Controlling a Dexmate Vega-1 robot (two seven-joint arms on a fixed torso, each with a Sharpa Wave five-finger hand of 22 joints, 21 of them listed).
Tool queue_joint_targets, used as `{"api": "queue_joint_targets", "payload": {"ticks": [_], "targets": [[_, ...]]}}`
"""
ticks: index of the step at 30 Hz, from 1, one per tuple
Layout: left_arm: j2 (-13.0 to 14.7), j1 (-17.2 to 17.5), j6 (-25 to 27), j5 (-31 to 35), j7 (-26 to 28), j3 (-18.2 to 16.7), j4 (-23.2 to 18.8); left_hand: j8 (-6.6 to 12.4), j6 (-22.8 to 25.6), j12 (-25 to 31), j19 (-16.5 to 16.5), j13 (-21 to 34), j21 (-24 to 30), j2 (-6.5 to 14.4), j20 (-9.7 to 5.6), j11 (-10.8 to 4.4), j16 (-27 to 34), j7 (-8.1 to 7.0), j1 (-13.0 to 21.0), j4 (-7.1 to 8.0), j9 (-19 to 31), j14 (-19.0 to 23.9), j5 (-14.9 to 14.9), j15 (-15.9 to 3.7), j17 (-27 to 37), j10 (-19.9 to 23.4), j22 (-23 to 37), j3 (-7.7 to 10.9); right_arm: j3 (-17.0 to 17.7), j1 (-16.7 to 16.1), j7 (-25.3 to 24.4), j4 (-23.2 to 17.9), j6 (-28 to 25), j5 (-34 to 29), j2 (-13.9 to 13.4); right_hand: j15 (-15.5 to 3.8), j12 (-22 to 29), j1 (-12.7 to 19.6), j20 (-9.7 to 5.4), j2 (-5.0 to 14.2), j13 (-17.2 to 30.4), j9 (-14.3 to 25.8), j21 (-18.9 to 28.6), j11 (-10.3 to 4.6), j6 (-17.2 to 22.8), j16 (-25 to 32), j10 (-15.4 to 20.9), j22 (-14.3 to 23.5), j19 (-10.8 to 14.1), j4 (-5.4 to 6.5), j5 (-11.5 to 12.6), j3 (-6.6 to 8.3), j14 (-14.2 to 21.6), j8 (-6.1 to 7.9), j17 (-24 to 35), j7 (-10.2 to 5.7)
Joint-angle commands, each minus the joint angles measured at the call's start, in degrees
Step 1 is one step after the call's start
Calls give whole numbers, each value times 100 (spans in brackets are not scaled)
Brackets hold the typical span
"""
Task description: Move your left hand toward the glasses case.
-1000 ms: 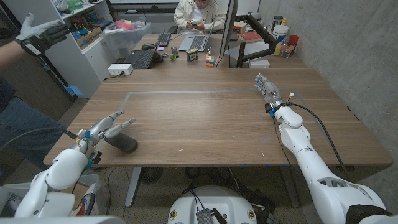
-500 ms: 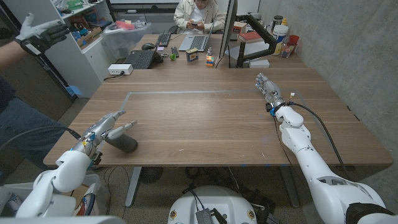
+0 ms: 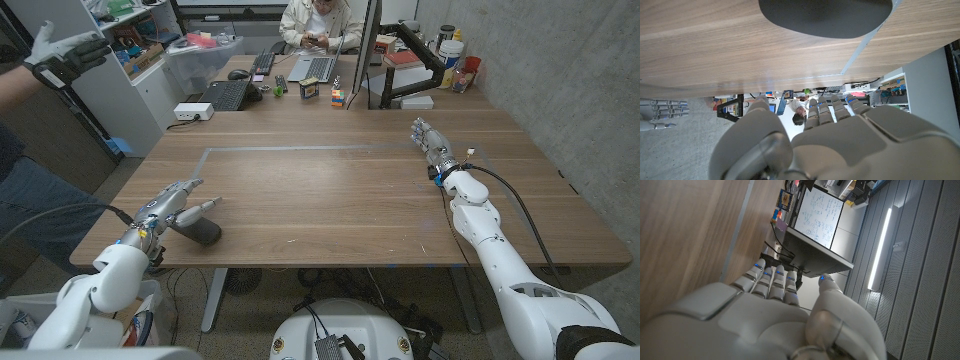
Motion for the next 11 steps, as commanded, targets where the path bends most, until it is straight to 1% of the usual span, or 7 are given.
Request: {"api": "queue_joint_targets", "payload": {"ticks": [1, 11], "targets": [[53, 80, -4, 71, 148, 52, 75, 19, 78, 24, -24, 25, 22, 0, 3, -37, 26, 0, 66, -21, 19, 36, 32, -13, 9, 17, 13, 24, -14, -33, 1, -73, -45, -28, -2, 10, -18, -52, -1, -10, 16, 11, -9, -21, 26, -14, 54, 17, 36, -30, 23, 25, 47, 33, 25, -15], [98, 106, -27, 38, 170, 36, 102, 20, 96, 25, -27, 25, 23, 7, -2, -47, 23, -6, 79, -26, 20, 36, 40, -7, 9, 27, 13, 23, -48, -10, -1, -86, -44, -47, 18, 13, -19, -51, -1, -7, 16, 11, -17, -22, 23, -13, 52, 18, 39, -32, 24, 28, 50, 31, 24, -15]]}}
